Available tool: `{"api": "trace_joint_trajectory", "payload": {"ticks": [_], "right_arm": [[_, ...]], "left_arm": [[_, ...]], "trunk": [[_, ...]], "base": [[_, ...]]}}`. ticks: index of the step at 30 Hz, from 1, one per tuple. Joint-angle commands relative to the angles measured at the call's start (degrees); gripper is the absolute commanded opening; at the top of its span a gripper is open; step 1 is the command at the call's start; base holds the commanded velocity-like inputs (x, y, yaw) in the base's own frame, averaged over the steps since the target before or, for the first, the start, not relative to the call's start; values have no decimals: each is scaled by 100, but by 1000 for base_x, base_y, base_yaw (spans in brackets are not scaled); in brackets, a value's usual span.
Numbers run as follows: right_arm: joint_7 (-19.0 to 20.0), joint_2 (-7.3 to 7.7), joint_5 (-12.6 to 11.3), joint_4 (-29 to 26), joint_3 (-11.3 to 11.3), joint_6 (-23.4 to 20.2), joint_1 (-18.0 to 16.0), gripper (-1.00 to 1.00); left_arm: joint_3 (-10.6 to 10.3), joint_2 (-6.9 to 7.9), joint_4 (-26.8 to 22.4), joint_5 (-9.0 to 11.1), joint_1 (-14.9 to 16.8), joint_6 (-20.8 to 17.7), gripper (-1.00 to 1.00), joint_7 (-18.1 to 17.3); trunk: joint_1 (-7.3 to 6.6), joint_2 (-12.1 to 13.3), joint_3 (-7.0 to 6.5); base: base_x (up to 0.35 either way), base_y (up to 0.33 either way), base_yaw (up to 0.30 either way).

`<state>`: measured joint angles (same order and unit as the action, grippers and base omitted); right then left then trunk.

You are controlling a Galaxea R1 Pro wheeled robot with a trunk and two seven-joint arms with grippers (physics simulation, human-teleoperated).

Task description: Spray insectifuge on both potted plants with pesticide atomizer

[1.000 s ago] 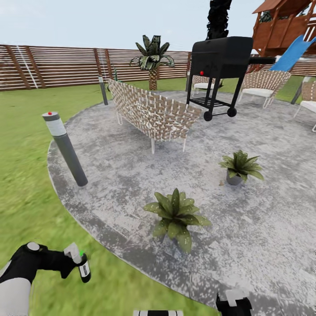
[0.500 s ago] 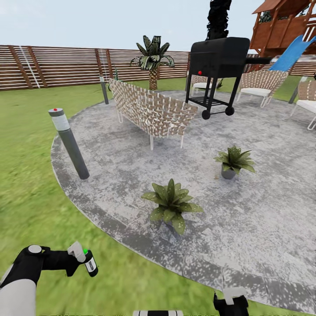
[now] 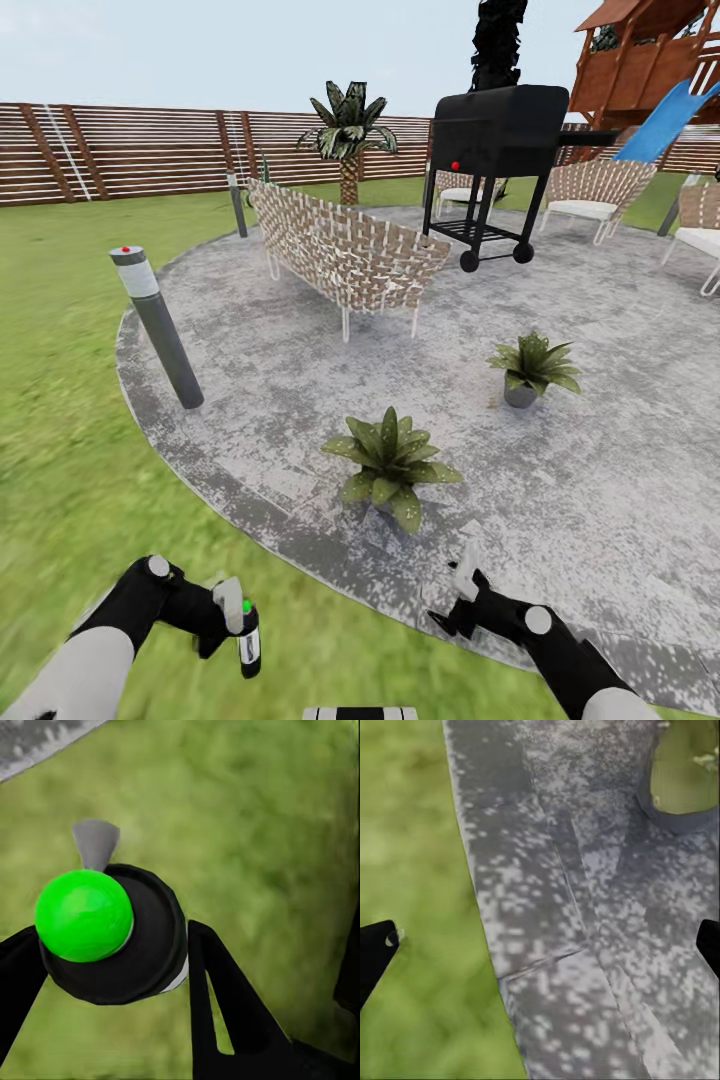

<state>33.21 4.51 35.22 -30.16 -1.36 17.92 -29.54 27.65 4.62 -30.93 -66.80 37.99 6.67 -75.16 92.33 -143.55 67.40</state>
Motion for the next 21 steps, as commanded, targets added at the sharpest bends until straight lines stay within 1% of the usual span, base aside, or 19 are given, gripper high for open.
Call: {"api": "trace_joint_trajectory", "payload": {"ticks": [1, 2, 3, 4, 5, 7, 9, 10, 11, 13, 15, 16, 19, 21], "right_arm": [[517, -79, 80, -134, -14, 35, -25, 100], [655, -93, 82, -180, -13, 36, -29, 100], [890, -209, 78, -406, -9, 36, -40, 100], [927, -307, 83, -490, -6, 33, -42, 100], [970, -355, 87, -523, -5, 35, -43, -100], [1129, -433, 89, -569, -4, 36, -51, -100], [1317, -560, 90, -752, -4, 31, -74, -100], [1635, -789, 90, -926, -4, 22, -94, -100], [1786, -1094, 90, -992, 0, 15, -104, -100], [1907, -1188, 90, -1079, 7, 11, -105, -100], [1960, -1256, 90, -1125, 21, 10, -105, -100], [1969, -1275, 90, -1133, 69, 9, -105, -100], [1973, -1295, 84, -1140, 342, 6, -131, -100], [1972, -1295, 82, -1141, 398, 5, -138, -100]], "left_arm": [[-244, -174, -9, -53, 23, 32, -100, -21], [-291, -230, -22, -56, 30, 27, -100, -27], [-362, -324, -57, -74, 210, 19, -100, -68], [-370, -333, -60, -82, 251, 25, -100, -71], [-376, -334, -58, -89, 265, 31, -100, -65], [-417, -331, -61, -94, 274, 38, -100, -54], [-538, -324, -58, -101, 275, 43, -100, -25], [-822, -326, -54, -99, 251, 38, -100, 44], [-913, -431, -59, -81, 251, 51, -100, 225], [-918, -515, -59, -84, 250, 78, -100, 357], [-919, -560, -49, -81, 240, 102, -100, 535], [-923, -571, -38, -80, 237, 110, -100, 581], [-928, -632, -35, -72, 235, 127, -100, 621], [-928, -669, -40, -64, 235, 171, -100, 624]], "trunk": [[-1, -2, 5], [-1, -2, 5], [-1, -2, 5], [-1, -2, 5], [-1, -2, 5], [-1, -2, 5], [-1, -2, 5], [-1, -2, 5], [-1, -2, 5], [-1, -2, 5], [-1, -2, 5], [-1, -2, 5], [-1, -2, 5], [-1, -2, 5]], "base": [[0, 0, 0], [0, 0, 0], [0, 0, 0], [0, 0, 0], [0, 0, 0], [0, 0, 0], [0, 0, 0], [0, 0, 0], [0, 0, 0], [0, 0, 0], [0, 0, 0], [0, 0, 0], [0, 0, 0], [0, 0, 0]]}}
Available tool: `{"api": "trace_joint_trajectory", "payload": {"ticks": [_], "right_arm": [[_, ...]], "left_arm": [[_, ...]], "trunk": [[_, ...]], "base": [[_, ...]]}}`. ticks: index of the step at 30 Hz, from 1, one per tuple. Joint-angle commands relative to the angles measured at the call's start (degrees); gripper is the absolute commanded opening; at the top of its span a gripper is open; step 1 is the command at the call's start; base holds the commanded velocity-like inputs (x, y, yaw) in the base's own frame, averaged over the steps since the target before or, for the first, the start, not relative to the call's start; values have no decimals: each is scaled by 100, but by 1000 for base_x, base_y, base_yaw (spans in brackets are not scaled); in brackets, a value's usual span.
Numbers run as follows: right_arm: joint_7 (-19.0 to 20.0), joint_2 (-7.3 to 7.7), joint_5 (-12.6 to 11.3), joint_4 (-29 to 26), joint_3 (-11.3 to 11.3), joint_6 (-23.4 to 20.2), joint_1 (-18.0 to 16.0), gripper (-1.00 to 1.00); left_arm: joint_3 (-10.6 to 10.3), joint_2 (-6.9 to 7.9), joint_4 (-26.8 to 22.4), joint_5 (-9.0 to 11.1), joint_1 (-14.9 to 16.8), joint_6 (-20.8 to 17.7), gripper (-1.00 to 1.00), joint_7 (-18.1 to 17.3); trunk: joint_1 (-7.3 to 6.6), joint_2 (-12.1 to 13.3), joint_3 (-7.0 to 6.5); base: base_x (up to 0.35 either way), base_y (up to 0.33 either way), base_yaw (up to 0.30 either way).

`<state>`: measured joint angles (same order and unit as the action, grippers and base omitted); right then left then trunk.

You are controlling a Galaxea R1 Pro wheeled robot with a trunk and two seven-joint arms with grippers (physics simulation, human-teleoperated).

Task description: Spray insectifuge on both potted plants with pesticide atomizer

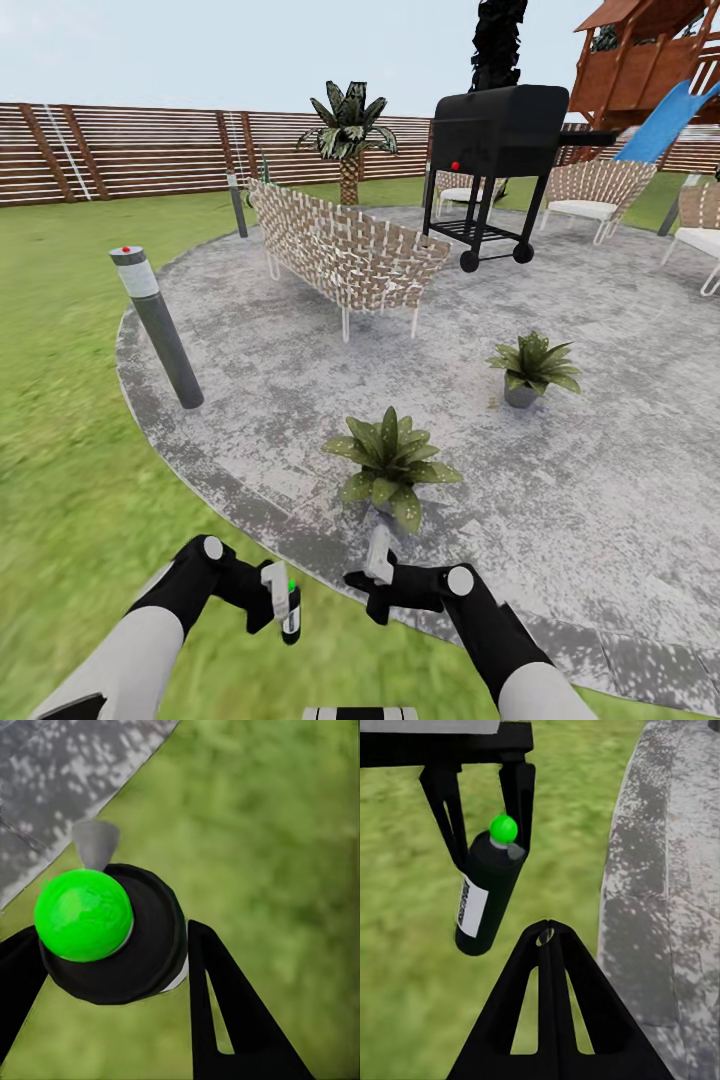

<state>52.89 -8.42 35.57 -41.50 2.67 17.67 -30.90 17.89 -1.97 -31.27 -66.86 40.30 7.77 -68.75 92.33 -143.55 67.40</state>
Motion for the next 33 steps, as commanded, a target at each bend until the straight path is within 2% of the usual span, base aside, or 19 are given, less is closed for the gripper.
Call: {"api": "trace_joint_trajectory", "payload": {"ticks": [1, 8, 15, 26, 28, 30, 33], "right_arm": [[3, -2, 52, -6, 4, 32, -3, -100], [2, 8, 72, -7, 10, 34, -4, -100], [2, 41, 82, 1, 6, 34, -4, -100], [-6, 51, 82, 9, 6, 34, -5, -100], [-7, 51, 82, 10, 6, 34, -4, -100], [-7, 51, 82, 10, 6, 34, -4, -100], [-7, 51, 82, 10, 6, 34, -4, -100]], "left_arm": [[53, -17, -5, -55, 8, 122, -100, -17], [64, -72, 81, -31, -8, 644, -100, -120], [57, -269, 252, -29, -14, 681, -100, -163], [58, -495, 260, -21, 7, 673, -100, -166], [59, -509, 258, 55, 17, 673, -100, -165], [58, -507, 254, 237, 22, 677, -100, -169], [57, -508, 254, 331, 30, 681, -100, -173]], "trunk": [[-1, -2, 5], [-1, -2, 5], [-1, -2, 5], [-1, -2, 5], [-1, -2, 5], [-1, -2, 5], [-1, -2, 5]], "base": [[0, 0, 0], [0, 0, 0], [0, 0, 0], [0, 0, 0], [0, 0, 0], [0, 0, 0], [0, 0, 0]]}}
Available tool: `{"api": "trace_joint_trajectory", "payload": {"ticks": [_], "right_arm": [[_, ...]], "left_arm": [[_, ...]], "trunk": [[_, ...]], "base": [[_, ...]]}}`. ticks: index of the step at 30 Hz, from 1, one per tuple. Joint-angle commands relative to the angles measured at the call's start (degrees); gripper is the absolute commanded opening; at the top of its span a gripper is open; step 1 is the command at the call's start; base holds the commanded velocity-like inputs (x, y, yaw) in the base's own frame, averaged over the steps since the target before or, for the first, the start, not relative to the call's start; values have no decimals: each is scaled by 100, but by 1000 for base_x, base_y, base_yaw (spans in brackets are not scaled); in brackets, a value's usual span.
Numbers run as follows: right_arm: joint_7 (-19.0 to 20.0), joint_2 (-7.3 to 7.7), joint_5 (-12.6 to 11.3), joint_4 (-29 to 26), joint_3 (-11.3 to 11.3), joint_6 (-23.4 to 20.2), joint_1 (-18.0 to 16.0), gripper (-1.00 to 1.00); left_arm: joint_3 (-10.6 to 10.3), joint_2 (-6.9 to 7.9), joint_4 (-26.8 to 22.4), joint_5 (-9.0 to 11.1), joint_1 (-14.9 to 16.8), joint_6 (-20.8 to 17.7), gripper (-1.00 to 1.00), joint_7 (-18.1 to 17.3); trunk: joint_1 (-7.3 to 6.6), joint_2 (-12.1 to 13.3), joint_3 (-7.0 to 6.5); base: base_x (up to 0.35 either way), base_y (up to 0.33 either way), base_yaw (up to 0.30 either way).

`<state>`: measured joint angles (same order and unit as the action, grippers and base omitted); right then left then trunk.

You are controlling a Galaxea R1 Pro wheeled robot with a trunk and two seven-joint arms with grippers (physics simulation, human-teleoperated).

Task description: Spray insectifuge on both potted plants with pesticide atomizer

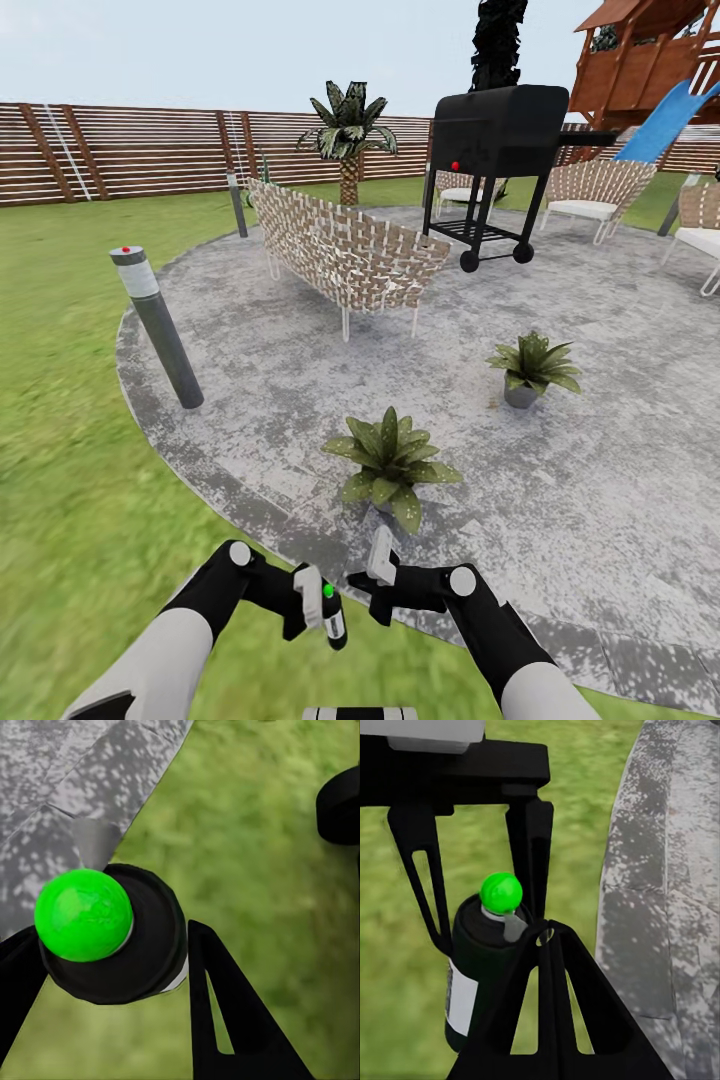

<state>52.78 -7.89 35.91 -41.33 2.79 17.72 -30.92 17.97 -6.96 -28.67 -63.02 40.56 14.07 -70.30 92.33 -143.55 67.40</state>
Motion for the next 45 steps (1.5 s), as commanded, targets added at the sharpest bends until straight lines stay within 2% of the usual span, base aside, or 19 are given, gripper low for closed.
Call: {"api": "trace_joint_trajectory", "payload": {"ticks": [1, 15, 24, 31, 45], "right_arm": [[4, -2, 48, -7, -6, 29, -2, -100], [3, 6, 48, 2, -15, 29, -2, -100], [-3, 7, 48, 2, -15, 29, -2, -100], [-4, 7, 48, 2, -15, 29, -3, -100], [-4, 7, 48, 10, -15, 29, -2, -100]], "left_arm": [[49, -13, -7, -43, 4, 52, -100, -18], [57, -118, -7, -27, -9, 43, -100, 51], [57, -121, -7, -21, -13, 43, -100, 78], [58, -121, -13, 217, -13, 40, -100, 95], [61, -160, -7, 246, -14, 39, -100, 95]], "trunk": [[-1, -2, 5], [-1, -2, 5], [-1, -2, 5], [-1, -2, 5], [-1, -2, 5]], "base": [[0, 0, 0], [0, 0, 0], [0, 0, 0], [0, 0, 0], [0, 0, 0]]}}
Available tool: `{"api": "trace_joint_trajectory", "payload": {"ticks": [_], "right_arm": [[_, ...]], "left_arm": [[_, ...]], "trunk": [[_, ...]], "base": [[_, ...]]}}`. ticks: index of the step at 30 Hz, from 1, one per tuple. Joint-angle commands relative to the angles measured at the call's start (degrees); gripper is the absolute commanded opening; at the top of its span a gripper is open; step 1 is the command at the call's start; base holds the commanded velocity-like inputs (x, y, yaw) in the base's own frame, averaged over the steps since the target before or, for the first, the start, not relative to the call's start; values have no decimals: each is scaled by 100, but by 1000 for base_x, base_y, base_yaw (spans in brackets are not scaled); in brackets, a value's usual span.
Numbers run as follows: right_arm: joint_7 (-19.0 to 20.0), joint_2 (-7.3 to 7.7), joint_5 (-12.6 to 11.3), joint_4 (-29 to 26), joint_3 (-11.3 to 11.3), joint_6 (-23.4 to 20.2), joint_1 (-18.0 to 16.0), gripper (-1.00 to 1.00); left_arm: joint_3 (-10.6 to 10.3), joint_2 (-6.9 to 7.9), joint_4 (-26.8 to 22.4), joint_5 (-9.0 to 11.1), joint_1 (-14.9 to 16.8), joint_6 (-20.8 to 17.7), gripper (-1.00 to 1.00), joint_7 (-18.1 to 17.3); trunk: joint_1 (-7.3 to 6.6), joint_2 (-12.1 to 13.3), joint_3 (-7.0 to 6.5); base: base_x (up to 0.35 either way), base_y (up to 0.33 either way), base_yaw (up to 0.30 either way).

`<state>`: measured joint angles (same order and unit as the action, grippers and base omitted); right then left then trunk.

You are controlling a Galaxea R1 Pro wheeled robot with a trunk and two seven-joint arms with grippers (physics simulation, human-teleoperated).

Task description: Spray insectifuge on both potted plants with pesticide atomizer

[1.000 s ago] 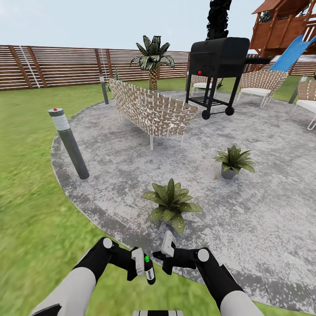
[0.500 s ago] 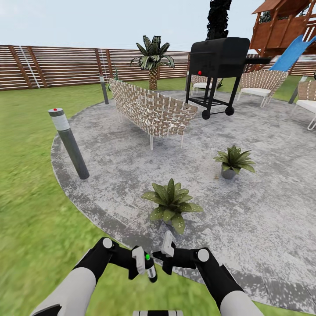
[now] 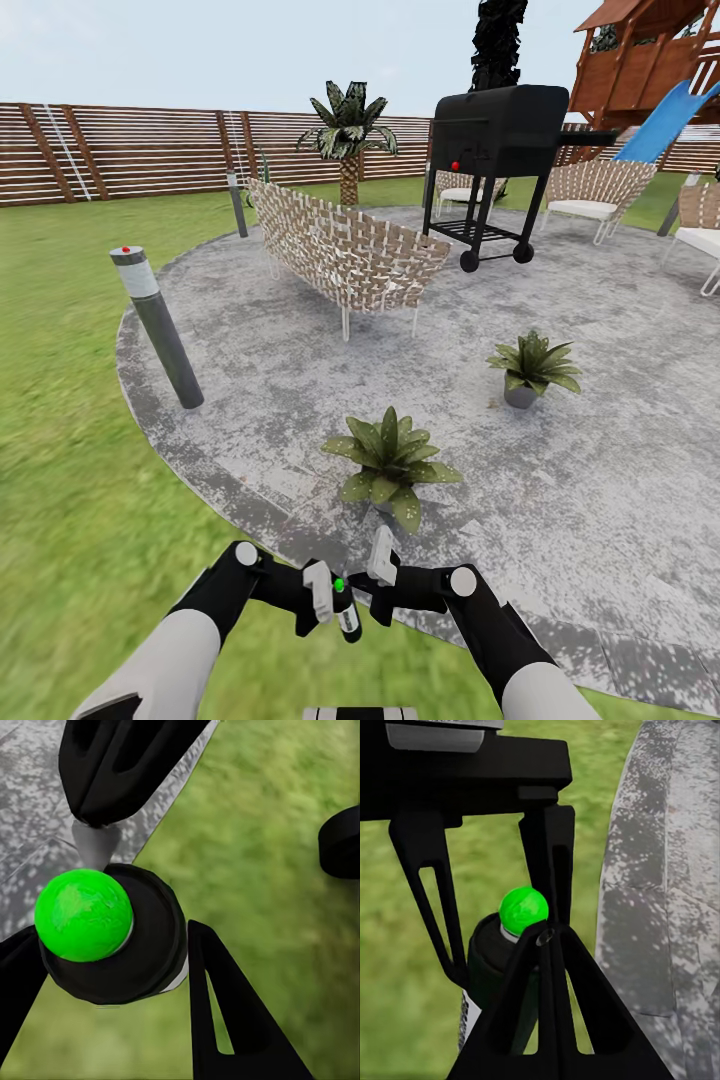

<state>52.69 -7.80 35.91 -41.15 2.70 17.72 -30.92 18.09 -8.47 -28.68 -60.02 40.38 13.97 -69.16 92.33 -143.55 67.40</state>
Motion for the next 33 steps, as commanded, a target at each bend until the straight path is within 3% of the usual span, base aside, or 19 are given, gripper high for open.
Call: {"api": "trace_joint_trajectory", "payload": {"ticks": [1, 13, 18, 20, 23, 26, 27, 28, 31, 33], "right_arm": [[4, -2, 48, -7, -6, 29, -1, -100], [4, -2, 50, -7, -6, 29, -1, -100], [-1, -2, 51, -7, -6, 29, -1, -100], [-4, -2, 55, -7, -6, 29, -1, -100], [-4, -2, 56, -7, -6, 29, -1, -100], [-4, 27, 56, -1, -12, 33, -1, -100], [-4, 37, 56, 3, -13, 35, -1, -100], [-4, 59, 56, 7, -14, 36, -1, 100], [-19, 212, 51, 15, -30, 38, -1, 100], [-62, 333, 49, 25, -46, 49, -1, 100]], "left_arm": [[47, -12, -8, -54, 5, 50, -100, -18], [50, -7, -6, -55, 5, 44, -100, -18], [9, 124, -55, -113, -33, 47, -100, 138], [-4, 452, -22, -130, -51, 49, -100, 338], [-9, 818, -9, -143, -66, 52, -100, 383], [-7, 1364, 6, -133, -85, 174, -100, 393], [-4, 1455, 8, -119, -94, 237, -100, 394], [1, 1552, 21, -121, -147, 306, -100, 394], [43, 1712, 13, -103, -514, 382, -100, 414], [68, 1730, 45, -72, -608, 379, -100, 584]], "trunk": [[-1, -2, 5], [-1, -2, 5], [-1, -2, 5], [-1, -2, 5], [-1, -2, 5], [-1, -2, 5], [-1, -2, 5], [-1, -2, 5], [-1, -2, 5], [-1, -2, 5]], "base": [[0, 0, 0], [0, 0, 0], [0, 0, 0], [0, 0, 0], [0, 0, 0], [0, 0, 0], [0, 0, 0], [0, 0, 0], [0, 0, 0], [0, 0, 0]]}}
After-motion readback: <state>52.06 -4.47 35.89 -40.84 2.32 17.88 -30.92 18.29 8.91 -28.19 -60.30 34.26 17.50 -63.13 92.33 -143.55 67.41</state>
